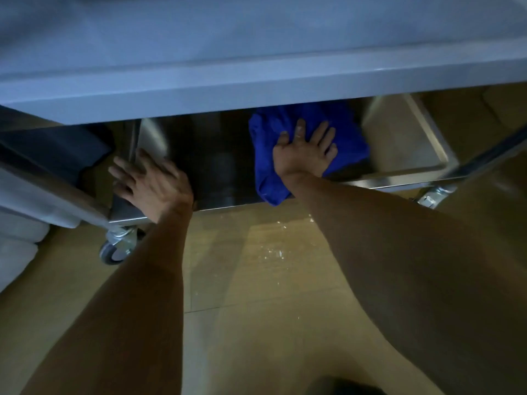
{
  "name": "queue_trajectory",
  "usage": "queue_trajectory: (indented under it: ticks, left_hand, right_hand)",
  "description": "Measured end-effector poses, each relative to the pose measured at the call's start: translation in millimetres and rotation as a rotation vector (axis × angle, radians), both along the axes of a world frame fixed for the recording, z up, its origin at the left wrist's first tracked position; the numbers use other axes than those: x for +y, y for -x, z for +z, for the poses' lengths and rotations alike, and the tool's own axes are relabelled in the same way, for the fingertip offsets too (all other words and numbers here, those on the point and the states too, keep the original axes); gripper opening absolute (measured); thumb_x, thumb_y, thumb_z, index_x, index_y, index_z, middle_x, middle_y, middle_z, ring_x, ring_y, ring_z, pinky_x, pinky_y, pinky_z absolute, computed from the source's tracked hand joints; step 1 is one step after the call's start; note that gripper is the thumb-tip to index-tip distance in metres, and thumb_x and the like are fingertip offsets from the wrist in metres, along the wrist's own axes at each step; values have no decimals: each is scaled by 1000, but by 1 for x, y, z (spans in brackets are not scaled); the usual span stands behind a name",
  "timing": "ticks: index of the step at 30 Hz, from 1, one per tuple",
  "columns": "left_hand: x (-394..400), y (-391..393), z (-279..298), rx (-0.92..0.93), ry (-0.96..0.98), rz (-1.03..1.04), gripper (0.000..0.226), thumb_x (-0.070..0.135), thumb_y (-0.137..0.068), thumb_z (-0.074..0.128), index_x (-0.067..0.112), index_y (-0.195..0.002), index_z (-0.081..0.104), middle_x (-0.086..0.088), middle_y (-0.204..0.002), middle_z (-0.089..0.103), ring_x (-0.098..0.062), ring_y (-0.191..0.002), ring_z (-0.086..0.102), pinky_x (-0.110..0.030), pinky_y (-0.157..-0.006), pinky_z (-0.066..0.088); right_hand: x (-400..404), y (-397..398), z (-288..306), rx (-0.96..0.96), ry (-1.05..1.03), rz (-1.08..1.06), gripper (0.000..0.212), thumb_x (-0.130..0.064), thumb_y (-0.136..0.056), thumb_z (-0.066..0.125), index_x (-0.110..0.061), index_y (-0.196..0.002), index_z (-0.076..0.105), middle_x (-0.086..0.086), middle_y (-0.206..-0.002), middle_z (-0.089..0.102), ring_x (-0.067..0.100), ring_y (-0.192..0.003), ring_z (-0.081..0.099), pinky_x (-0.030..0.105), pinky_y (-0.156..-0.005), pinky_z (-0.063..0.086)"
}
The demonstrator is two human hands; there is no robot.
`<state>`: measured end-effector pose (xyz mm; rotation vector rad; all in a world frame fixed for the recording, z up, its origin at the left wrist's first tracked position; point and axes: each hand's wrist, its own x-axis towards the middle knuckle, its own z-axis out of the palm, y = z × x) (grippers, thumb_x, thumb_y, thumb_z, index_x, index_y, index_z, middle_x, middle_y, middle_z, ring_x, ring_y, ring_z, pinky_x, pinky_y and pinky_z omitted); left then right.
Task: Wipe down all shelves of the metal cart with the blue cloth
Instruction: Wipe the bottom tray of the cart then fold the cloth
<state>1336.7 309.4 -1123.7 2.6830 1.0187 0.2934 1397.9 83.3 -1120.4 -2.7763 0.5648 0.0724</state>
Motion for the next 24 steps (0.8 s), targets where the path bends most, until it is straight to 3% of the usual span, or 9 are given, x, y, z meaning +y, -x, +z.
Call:
queue_trajectory:
  ticks: [3, 7, 15, 21, 24]
  left_hand:
    - [-3, 1, 5, -26, 18, -5, 58, 42, -102, 25, 17, -154, 26, -21, -162, 9, -38, -149, 4, -56, -118, 6]
    - [-4, 2, 7, -32, 27, -19, 57, 38, -101, 26, 18, -154, 23, -22, -161, 8, -39, -149, 4, -55, -118, 5]
    - [-1, -1, 3, -90, 82, 42, 60, 29, -104, 26, 11, -156, 5, -19, -162, 10, -34, -150, 5, -46, -120, 3]
    - [1, -2, 3, -135, 145, 27, 60, 29, -103, 25, 8, -156, 5, -22, -161, 11, -37, -149, 7, -49, -118, 8]
    - [-1, -1, 2, -136, 147, 23, 62, 33, -103, 27, 9, -156, 6, -23, -160, 12, -38, -149, 9, -50, -118, 9]
  right_hand:
    - [-21, 3, 1, 29, -20, -117, 64, -53, -101, 14, -30, -160, 9, 17, -165, -8, 36, -151, -9, 54, -119, -5]
    - [-14, -5, 2, 38, 32, -56, 70, -59, -99, 16, -25, -160, 9, 22, -164, -5, 42, -150, -6, 59, -119, -2]
    - [95, -40, 3, 22, 125, 431, 73, -68, -92, 26, -32, -156, 24, 18, -163, 14, 39, -149, 9, 57, -115, 12]
    - [178, -34, 15, -97, 35, 834, 51, -46, -89, 48, -31, -138, 49, 5, -151, 45, 30, -141, 36, 47, -115, 22]
    - [180, -32, 10, -162, -16, 845, 49, -47, -88, 50, -28, -133, 54, 5, -146, 51, 30, -137, 41, 46, -112, 30]
